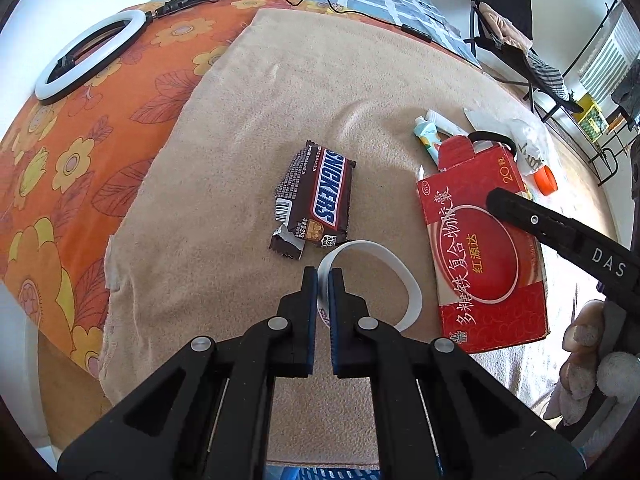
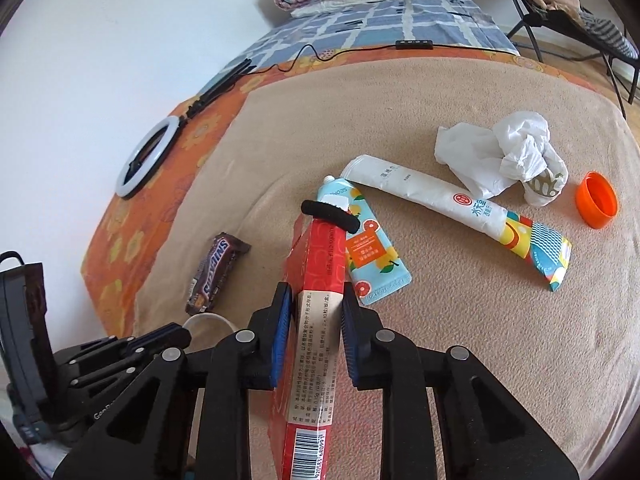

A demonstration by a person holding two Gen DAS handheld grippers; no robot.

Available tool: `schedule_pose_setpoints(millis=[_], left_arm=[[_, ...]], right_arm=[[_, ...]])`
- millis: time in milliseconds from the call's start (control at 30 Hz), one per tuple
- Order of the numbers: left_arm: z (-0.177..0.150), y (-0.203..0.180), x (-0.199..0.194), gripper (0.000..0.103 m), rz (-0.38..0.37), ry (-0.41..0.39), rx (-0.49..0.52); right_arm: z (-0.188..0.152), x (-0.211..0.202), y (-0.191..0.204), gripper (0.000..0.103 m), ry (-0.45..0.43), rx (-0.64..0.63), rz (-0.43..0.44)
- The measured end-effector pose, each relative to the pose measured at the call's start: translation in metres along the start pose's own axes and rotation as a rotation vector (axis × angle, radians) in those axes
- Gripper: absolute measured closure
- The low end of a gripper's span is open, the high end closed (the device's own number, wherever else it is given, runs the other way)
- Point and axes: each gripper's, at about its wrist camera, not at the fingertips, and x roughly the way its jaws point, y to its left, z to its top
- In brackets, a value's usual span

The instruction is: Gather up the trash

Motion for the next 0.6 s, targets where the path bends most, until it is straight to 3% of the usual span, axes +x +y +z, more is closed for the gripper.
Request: schedule_pose_setpoints(millis=[233,267,333,367,467,533,600], left_arm=[[-0.001,0.002,-0.016,0.1,0.003,-0.045,0.008],[-0.001,0.003,-0.017,0.1,0.0,-0.046,0.002],[-0.003,0.005,-0.019,0.1,0.003,-0.046,-0.001],[-0.003,0.005,-0.019,0.1,0.004,-0.045,-0.002],[-0.005,0.006,-0.02,0.1,0.006,-0.045,0.001],[-0.005,0.008,-0.022,0.1,0.009,-0.048,0.001],[-0.005,0.01,-0.023,0.1,0.008,-0.049,-0.005]], right_arm=[[-0.004,-0.017,0.011,0.087,-0.055,-0.034,-0.004],[-0.003,-0.019,0.01,0.088,-0.048,-0.031,0.027],[-0.001,-0.016,-0.011,0.088,0.001,0.132,0.191],[-0.002,-0.012,-0.02,0.088,0.027,0.183,0.215],[-0.009,-0.002,-0.029,0.088,0.08,0.179,0.174],[-0.015,0.005,-0.036,0.088,0.137,0.236,0.254],[-0.022,0.007,-0.037,0.088,0.173,0.23,0.28]])
